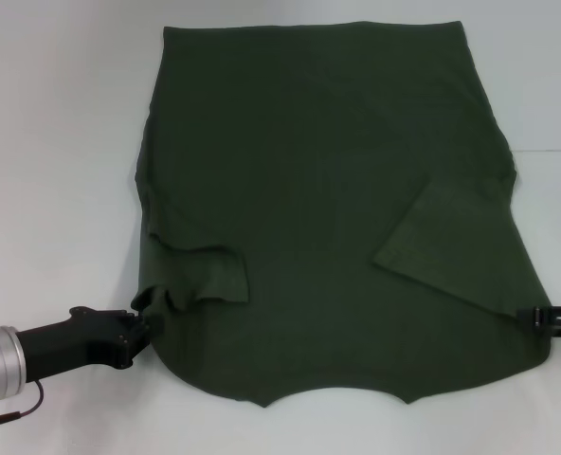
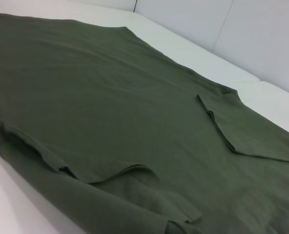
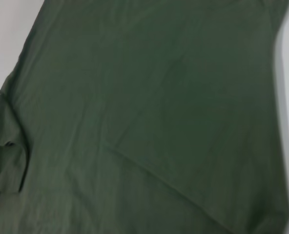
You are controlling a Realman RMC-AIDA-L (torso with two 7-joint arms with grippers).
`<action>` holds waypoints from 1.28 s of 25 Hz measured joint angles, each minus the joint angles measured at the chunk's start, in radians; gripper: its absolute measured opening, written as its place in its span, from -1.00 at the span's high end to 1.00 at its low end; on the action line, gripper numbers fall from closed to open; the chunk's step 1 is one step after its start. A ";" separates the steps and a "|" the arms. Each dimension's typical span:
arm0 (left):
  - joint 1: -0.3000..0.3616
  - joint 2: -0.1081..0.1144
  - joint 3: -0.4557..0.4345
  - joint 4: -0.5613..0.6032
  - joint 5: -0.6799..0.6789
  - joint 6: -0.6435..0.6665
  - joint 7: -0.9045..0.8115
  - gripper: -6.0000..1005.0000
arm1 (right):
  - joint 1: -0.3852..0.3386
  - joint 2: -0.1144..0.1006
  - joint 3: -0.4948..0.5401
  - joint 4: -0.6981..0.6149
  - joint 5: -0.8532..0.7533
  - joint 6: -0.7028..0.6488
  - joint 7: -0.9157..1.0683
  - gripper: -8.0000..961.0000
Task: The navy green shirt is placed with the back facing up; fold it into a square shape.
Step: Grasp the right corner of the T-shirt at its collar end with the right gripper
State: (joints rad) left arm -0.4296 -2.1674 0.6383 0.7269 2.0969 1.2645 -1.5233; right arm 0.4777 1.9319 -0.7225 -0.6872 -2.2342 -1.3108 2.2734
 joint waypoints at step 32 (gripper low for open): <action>-0.002 0.001 -0.001 -0.001 -0.008 0.002 0.000 0.88 | -0.004 -0.004 0.009 -0.001 -0.036 -0.004 0.047 -0.47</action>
State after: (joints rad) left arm -0.4311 -2.1660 0.6368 0.7256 2.0892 1.2669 -1.5233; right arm 0.4737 1.9279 -0.7132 -0.6887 -2.2703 -1.3147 2.3208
